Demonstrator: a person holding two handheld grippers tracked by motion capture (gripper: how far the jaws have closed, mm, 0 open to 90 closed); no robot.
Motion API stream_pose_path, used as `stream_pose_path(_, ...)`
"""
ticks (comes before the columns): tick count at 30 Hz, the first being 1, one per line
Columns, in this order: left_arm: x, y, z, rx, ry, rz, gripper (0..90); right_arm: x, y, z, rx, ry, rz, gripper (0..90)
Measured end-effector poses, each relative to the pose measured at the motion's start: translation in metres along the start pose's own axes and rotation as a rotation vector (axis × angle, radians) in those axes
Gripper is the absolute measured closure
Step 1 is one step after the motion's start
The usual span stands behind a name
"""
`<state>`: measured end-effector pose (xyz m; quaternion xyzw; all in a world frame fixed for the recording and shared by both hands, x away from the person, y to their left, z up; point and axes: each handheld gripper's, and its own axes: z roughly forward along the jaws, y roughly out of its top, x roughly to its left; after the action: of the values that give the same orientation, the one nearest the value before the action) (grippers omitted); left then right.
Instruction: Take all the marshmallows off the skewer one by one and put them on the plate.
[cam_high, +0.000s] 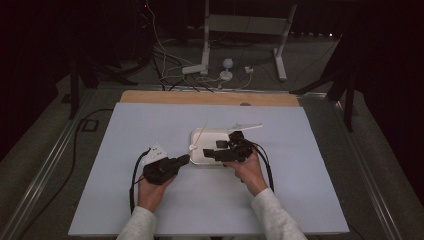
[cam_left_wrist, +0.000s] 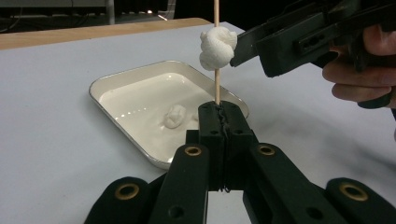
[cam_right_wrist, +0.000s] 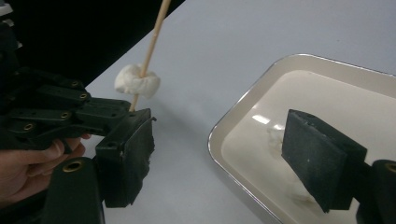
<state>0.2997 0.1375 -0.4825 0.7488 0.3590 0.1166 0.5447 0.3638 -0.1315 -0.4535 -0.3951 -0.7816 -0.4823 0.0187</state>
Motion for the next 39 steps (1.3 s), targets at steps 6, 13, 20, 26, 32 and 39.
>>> stream_pose_path(6, -0.002, 0.0, 0.001, -0.003, -0.006, 0.0, 90.0, 0.006, 0.001, 0.001, -0.001, 0.026, -0.003, 25.0)
stream_pose_path(13, -0.003, 0.001, 0.001, -0.009, -0.009, 0.001, 90.0, 0.011, 0.002, 0.003, -0.005, 0.08, 0.003, 32.8)
stream_pose_path(20, -0.004, 0.001, 0.001, -0.02, -0.01, -0.002, 90.0, 0.014, 0.002, 0.005, -0.005, 0.137, 0.006, 42.9)
stream_pose_path(26, -0.005, 0.002, 0.001, -0.033, -0.011, -0.001, 90.0, 0.014, 0.003, 0.006, -0.002, 0.174, 0.018, 47.0)
stream_pose_path(32, -0.008, 0.002, 0.002, -0.039, -0.029, 0.001, 90.0, 0.015, 0.003, 0.008, -0.012, 0.193, 0.026, 52.1)
stream_pose_path(39, -0.011, 0.002, 0.006, -0.039, -0.057, 0.008, 90.0, 0.018, 0.005, 0.012, -0.027, 0.216, 0.042, 59.8)
